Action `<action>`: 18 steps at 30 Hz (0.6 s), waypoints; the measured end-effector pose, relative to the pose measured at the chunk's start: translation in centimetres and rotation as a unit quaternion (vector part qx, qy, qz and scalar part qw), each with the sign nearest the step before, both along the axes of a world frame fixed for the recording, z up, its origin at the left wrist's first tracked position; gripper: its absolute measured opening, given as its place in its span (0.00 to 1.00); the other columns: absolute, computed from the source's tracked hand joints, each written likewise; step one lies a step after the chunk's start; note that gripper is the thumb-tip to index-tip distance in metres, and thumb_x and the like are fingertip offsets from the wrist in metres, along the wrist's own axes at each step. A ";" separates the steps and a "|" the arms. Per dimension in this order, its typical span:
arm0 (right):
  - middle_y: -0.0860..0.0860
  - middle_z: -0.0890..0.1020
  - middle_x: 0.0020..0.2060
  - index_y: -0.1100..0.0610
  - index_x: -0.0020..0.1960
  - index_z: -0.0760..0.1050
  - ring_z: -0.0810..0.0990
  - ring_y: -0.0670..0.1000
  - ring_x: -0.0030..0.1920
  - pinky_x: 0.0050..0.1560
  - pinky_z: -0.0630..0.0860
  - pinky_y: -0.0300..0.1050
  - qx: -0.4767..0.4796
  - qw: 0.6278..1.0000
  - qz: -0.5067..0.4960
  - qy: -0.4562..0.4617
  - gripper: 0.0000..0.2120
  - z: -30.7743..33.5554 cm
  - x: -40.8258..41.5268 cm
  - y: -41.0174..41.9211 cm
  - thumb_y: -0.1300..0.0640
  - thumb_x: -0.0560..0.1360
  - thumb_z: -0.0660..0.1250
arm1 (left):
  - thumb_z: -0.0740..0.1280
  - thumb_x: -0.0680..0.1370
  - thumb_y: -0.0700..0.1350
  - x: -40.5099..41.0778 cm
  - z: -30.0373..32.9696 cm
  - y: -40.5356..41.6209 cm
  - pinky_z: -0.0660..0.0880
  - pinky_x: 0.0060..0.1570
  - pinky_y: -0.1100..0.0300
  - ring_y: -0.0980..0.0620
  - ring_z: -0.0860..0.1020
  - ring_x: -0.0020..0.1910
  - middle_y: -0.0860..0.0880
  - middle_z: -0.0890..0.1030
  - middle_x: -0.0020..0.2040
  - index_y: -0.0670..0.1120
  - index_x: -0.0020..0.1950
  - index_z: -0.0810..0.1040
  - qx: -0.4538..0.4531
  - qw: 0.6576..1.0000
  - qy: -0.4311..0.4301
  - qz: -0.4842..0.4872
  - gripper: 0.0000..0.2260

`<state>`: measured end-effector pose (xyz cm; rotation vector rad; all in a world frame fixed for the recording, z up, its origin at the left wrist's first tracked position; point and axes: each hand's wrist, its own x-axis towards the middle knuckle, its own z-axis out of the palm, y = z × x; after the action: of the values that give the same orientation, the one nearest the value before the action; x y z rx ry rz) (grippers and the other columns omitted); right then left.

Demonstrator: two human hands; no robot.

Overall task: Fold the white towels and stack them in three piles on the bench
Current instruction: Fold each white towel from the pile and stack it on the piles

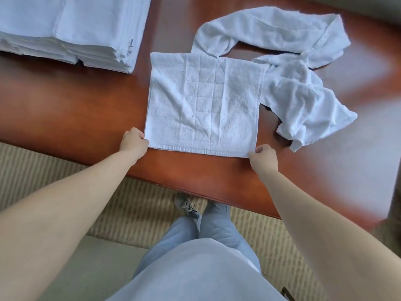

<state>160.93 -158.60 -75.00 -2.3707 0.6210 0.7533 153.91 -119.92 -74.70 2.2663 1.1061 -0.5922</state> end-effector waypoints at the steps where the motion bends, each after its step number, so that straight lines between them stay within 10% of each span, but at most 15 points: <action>1: 0.54 0.76 0.53 0.55 0.53 0.71 0.76 0.53 0.42 0.37 0.70 0.44 0.023 0.999 -0.035 0.006 0.09 -0.2 0.0 0.2 0.56 0.74 0.67 | 0.69 0.79 0.43 0.1 -0.1 0.0 0.71 0.46 0.54 0.45 0.75 0.50 0.49 0.72 0.55 0.47 0.58 0.72 -0.006 1.000 0.001 0.008 0.10; 8: 0.63 0.80 0.59 0.63 0.55 0.77 0.78 0.58 0.50 0.48 0.76 0.48 0.110 0.977 -0.175 0.056 0.14 -0.3 1.4 0.8 0.55 0.75 0.71 | 0.69 0.78 0.42 1.0 -0.3 0.3 0.67 0.40 0.56 0.46 0.71 0.40 0.48 0.71 0.37 0.46 0.37 0.69 -0.071 0.995 0.030 0.070 0.13; 18: 0.56 0.83 0.44 0.55 0.44 0.70 0.82 0.46 0.37 0.34 0.79 0.38 0.213 0.943 -0.252 0.051 0.09 0.8 1.5 0.9 0.61 0.77 0.70 | 0.65 0.82 0.43 0.5 1.2 0.1 0.81 0.55 0.51 0.54 0.82 0.44 0.52 0.76 0.48 0.45 0.54 0.72 -0.155 0.977 -0.032 0.143 0.04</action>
<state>162.40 -157.71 -74.23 -1.6869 0.9525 0.6930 154.41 -119.87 -73.51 1.8080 1.1893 -0.5273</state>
